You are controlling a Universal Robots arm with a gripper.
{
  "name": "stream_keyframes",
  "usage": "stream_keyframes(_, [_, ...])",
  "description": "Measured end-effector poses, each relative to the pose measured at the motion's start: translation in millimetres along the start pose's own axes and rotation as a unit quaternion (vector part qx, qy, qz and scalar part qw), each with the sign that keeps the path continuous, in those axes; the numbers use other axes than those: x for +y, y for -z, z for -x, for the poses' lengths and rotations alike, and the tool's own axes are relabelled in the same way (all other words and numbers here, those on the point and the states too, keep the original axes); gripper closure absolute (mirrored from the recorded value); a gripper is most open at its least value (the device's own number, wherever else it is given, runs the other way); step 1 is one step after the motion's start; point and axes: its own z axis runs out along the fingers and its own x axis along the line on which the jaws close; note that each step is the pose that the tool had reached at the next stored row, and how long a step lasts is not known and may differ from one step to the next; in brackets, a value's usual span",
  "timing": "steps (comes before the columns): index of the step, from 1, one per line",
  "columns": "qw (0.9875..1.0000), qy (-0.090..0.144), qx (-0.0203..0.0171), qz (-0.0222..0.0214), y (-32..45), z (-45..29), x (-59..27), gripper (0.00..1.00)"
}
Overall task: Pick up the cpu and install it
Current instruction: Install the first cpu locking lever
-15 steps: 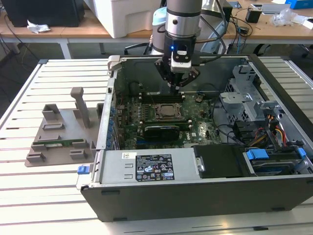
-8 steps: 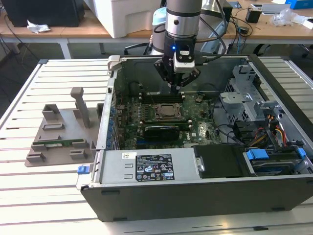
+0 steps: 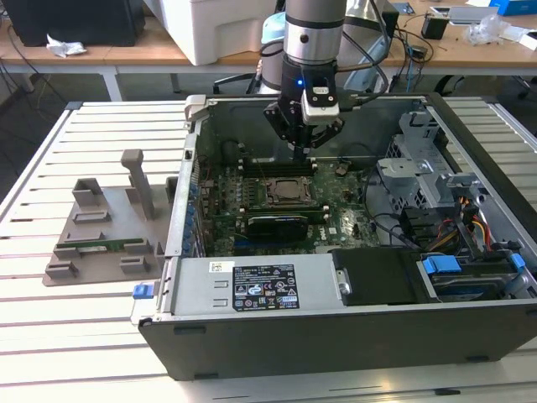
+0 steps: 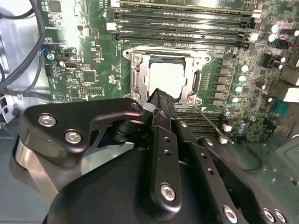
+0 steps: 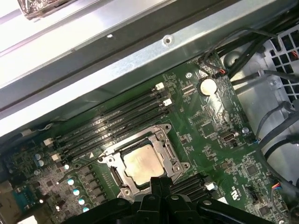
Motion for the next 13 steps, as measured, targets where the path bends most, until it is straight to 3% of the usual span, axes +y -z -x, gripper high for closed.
stream_keyframes(7, [0.9996, 0.030, -0.0016, 0.0004, 0.0, 0.0, 0.0, 0.89])
stream_keyframes(13, [0.9985, 0.056, -0.0029, 0.0007, 0.0, 0.0, 0.0, 0.89])
